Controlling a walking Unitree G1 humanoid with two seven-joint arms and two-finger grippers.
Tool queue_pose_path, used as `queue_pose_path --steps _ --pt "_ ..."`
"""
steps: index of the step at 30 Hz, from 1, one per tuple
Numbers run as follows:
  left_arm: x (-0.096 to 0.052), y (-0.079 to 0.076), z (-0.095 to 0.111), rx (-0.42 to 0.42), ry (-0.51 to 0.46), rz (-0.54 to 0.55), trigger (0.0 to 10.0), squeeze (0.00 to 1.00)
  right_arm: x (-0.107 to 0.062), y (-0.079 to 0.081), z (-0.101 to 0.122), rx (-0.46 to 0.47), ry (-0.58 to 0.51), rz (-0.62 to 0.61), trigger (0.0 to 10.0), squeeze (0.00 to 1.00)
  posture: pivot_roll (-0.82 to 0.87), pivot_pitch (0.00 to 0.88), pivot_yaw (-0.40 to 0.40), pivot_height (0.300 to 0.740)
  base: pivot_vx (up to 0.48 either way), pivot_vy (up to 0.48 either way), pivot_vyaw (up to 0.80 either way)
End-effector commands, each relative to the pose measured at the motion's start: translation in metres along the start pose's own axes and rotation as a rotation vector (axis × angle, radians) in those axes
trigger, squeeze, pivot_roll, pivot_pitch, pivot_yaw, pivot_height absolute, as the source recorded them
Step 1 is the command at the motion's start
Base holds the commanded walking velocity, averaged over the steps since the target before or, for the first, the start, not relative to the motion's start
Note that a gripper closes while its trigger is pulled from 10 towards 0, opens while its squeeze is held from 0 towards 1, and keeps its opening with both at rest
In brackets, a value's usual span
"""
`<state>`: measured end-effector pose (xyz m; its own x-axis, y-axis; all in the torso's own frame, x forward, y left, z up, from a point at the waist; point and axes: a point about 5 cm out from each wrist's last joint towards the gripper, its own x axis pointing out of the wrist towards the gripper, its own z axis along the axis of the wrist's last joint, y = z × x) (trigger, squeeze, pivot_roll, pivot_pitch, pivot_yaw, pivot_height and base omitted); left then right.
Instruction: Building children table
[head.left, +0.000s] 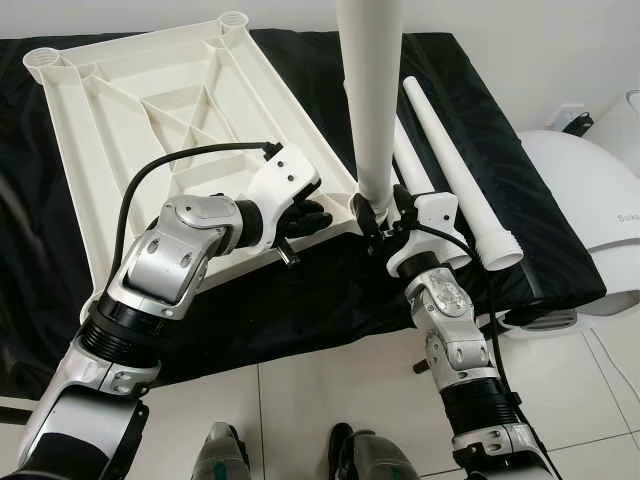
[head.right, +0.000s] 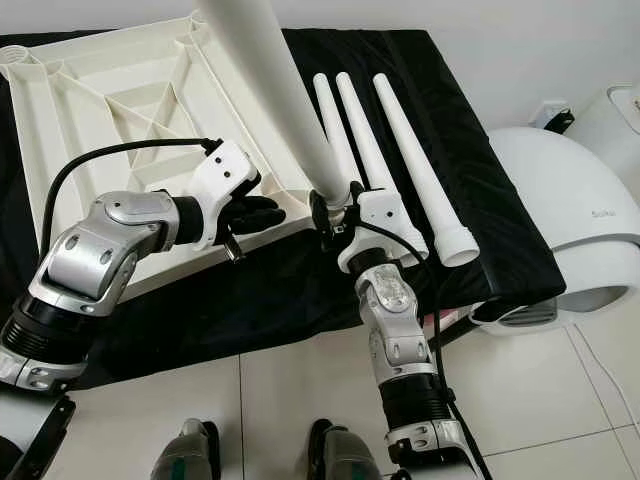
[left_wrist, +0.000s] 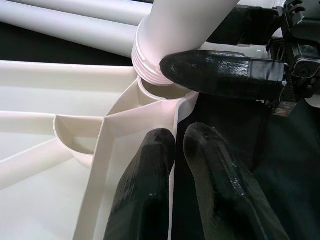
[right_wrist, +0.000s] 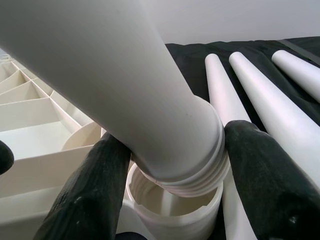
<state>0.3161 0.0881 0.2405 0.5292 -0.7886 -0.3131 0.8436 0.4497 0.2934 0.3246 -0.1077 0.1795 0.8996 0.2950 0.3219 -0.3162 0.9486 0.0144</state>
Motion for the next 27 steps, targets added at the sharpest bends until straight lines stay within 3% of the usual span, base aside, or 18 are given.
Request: queue_pose_path --steps 1,3,4,13,14,27 --pt "0.001 0.001 0.005 0.002 -0.02 0.024 10.0 0.0 0.0 -0.001 -0.003 0.014 0.011 -0.005 0.0 0.0 0.1 0.175 -0.051 0.74 0.0 0.0 0.0" --pt "0.001 0.001 0.007 -0.002 -0.032 0.021 10.0 0.0 0.001 -0.002 -0.003 0.012 0.013 -0.015 0.0 0.0 0.1 0.175 -0.051 0.74 0.0 0.0 0.0" --pt "0.0 -0.001 0.013 -0.012 -0.061 0.005 10.0 0.0 0.002 -0.002 -0.003 0.008 0.018 -0.02 10.0 0.0 0.1 0.174 -0.052 0.74 0.0 0.0 0.0" --pt "-0.005 -0.006 0.038 -0.057 -0.212 -0.061 10.0 0.0 0.004 -0.004 -0.004 0.02 0.031 -0.012 10.0 0.0 0.1 0.168 -0.057 0.74 0.0 0.0 0.0" --pt "-0.006 -0.005 0.039 -0.064 -0.225 -0.058 10.0 1.0 0.004 -0.004 -0.004 0.02 0.03 -0.013 10.0 0.0 0.1 0.169 -0.057 0.74 0.0 0.0 0.0" --pt "-0.013 0.003 0.038 -0.089 -0.241 -0.015 10.0 1.0 0.006 -0.006 -0.003 0.04 0.027 -0.035 10.0 0.0 0.1 0.172 -0.058 0.74 0.0 0.0 0.0"
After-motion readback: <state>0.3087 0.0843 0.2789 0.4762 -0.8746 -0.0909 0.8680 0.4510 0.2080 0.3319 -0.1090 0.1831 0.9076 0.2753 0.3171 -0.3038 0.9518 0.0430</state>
